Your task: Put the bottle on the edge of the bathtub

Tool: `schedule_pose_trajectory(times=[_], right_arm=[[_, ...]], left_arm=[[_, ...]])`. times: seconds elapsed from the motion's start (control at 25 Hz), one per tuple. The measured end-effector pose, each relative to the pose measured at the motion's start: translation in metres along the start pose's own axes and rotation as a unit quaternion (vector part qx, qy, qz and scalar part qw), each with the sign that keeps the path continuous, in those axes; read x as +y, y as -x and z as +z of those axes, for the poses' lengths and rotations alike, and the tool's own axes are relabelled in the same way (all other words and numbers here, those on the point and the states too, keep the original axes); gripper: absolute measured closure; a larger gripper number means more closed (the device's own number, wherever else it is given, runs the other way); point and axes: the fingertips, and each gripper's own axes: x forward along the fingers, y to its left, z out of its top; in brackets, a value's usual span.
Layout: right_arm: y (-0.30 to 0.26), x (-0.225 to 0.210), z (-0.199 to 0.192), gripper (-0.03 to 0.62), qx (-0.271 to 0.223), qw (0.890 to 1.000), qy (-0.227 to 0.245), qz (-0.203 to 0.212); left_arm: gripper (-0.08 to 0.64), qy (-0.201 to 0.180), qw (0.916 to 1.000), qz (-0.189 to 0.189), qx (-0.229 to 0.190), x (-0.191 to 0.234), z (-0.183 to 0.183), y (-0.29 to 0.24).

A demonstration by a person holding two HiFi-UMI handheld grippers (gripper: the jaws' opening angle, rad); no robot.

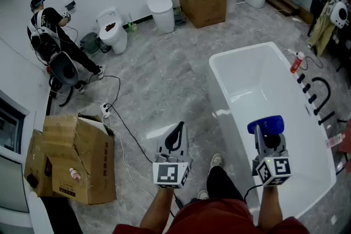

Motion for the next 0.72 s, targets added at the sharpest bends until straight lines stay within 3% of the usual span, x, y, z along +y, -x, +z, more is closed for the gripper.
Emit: schedule_pose_trajectory(times=[0.28,0.72], right_arm=[[-0.097,-0.013,0.001,0.445,-0.015,1.000,0.003,0.026],[-0.246,-0.089,0.024,0.445,-0.028,0.999,-0.017,0.039]], left_arm=[[0.554,-0.006,0.9996,0.027,-0.004,0.044,-0.001,-0.071],[0.554,-0.012,0.9994,0.033,0.003,0.056,0.005,-0.230]])
